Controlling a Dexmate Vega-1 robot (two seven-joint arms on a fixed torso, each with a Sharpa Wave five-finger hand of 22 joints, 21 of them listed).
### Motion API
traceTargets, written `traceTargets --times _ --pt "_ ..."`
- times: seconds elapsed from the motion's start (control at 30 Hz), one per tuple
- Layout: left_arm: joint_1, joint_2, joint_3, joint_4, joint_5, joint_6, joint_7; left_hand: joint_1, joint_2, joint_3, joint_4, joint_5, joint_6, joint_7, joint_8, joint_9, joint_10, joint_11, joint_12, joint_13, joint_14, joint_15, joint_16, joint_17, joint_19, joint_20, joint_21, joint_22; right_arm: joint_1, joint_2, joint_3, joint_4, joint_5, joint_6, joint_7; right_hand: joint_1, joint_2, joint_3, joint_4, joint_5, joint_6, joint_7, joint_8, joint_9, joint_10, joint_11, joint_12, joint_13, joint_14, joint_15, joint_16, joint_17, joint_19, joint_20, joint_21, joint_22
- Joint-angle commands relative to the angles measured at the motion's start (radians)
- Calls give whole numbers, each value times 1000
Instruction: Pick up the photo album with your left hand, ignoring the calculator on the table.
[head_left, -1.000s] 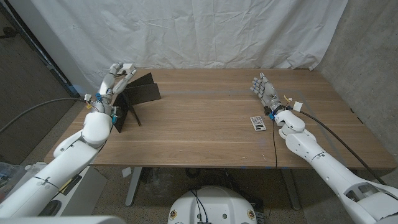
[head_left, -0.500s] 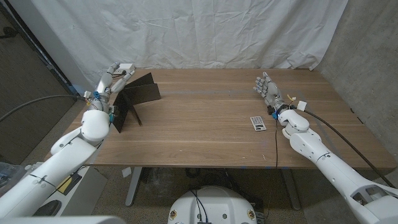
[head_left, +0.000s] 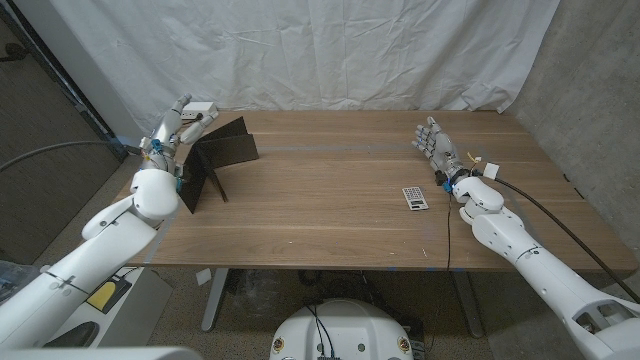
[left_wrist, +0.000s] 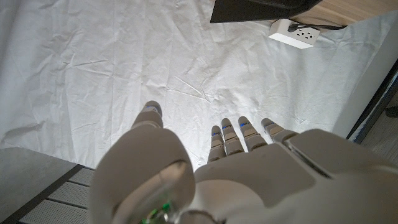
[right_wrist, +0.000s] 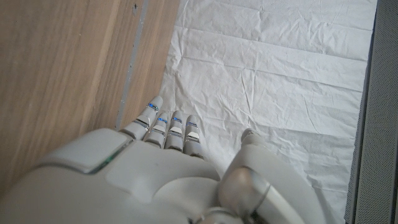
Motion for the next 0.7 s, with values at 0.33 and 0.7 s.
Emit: traceTargets --times 0.33,0.7 --pt "-74 79 106 -64 153 254 3 59 -9 9 -37 8 -4 -9 1 3 -1 -16 0 1 3 -87 4 1 -36 -118 1 -1 -40 -34 19 -65 -3 -13 -35 -4 9 -1 -4 -4 9 -1 2 4 12 4 2 3 7 -1 1 5 13 -28 -6 1" --pt "-103 116 141 -73 196 340 -9 105 -26 11 -69 14 -14 -17 -1 3 -8 -25 -3 1 11 -95 4 -1 -99 -107 -9 -2 -43 -28 19 -66 0 -12 -40 -4 10 -1 -5 -4 10 -2 2 4 13 3 2 3 7 2 1 5 15 -28 -10 1"
